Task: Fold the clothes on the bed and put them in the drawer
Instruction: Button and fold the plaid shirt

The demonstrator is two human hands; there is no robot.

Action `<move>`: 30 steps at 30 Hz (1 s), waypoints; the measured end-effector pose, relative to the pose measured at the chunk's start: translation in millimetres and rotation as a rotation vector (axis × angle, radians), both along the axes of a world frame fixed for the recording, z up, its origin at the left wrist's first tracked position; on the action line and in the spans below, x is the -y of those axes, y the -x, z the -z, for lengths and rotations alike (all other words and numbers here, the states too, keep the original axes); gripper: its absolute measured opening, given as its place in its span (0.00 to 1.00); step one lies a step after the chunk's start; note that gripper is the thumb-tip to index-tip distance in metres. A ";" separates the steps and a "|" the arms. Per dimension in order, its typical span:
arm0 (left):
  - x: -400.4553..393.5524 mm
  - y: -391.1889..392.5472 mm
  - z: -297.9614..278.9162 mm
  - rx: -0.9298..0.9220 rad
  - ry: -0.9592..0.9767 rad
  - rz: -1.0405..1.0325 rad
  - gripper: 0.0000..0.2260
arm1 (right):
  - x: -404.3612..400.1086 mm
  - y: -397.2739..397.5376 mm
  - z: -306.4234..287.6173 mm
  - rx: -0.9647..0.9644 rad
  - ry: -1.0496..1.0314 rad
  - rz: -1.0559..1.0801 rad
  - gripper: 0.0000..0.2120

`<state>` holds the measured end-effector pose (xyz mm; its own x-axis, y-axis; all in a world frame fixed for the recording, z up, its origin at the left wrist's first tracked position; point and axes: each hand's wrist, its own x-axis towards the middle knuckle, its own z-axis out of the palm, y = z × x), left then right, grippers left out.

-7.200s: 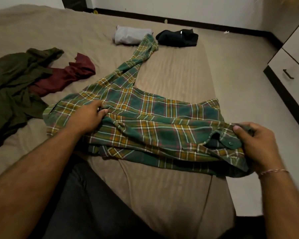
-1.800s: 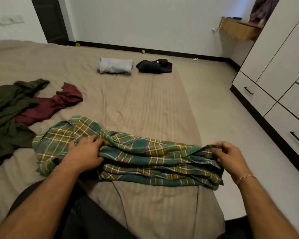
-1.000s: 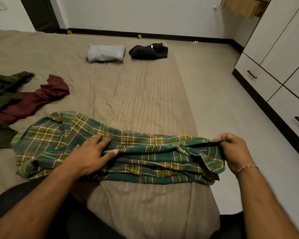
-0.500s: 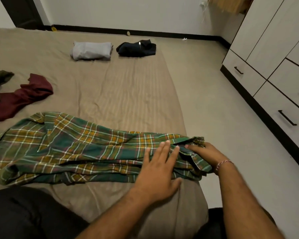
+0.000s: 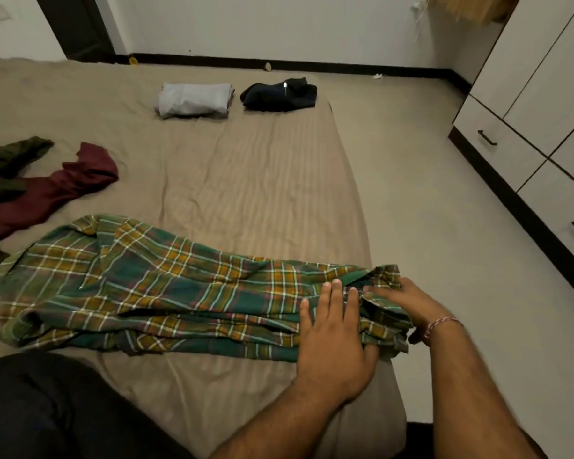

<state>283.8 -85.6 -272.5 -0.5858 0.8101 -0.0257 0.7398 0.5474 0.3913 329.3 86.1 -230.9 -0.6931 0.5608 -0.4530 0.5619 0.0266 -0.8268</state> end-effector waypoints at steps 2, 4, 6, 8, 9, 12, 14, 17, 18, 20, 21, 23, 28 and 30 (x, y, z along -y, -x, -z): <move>-0.2 -0.4 1.7 -0.012 0.008 0.006 0.39 | -3.4 -2.7 -1.0 0.041 0.020 0.001 0.08; -0.3 -0.7 5.3 -0.041 0.007 0.017 0.40 | -9.6 -2.7 -1.4 0.058 -0.027 0.050 0.12; -0.5 -0.8 7.9 -0.072 0.027 0.039 0.44 | -9.9 -3.2 -5.8 0.073 -0.056 0.079 0.12; -0.1 -0.2 10.8 -0.084 0.050 0.060 0.48 | -5.1 -2.3 -10.8 0.038 -0.057 0.087 0.11; 0.1 -0.1 11.4 -0.083 0.047 0.062 0.50 | -1.1 -1.0 -13.9 0.002 -0.048 0.100 0.12; -0.5 -3.1 12.2 -0.071 -0.049 0.003 0.48 | 14.8 3.1 -30.1 -0.119 -0.054 0.131 0.15; -1.2 -6.3 11.9 -0.039 -0.226 -0.093 0.33 | 27.8 5.0 -40.5 -0.247 -0.039 0.076 0.15; -4.0 -5.6 16.9 0.158 -0.515 -0.294 0.20 | 41.5 0.8 -48.9 -0.510 0.185 -0.023 0.16; -4.3 -5.0 19.6 0.257 -0.627 -0.361 0.19 | 41.5 0.5 -49.0 -0.583 0.216 -0.022 0.15; -5.2 -3.3 24.9 0.454 -0.832 -0.457 0.17 | 38.4 1.9 -44.1 -0.660 0.178 0.081 0.10; -5.3 -3.3 24.6 0.558 -0.911 -0.497 0.18 | 36.8 4.9 -38.7 -0.637 0.082 0.155 0.12; -4.4 -2.4 24.8 0.723 -1.031 -0.609 0.20 | 39.1 12.7 -27.0 -0.536 -0.128 0.215 0.13; 0.0 7.5 14.4 1.007 -1.141 -0.795 0.13 | 69.1 36.2 -15.4 -0.731 0.336 0.362 0.14; 1.3 12.3 14.4 1.096 -1.179 -0.752 0.10 | 85.3 39.1 -22.3 -0.935 0.670 0.366 0.21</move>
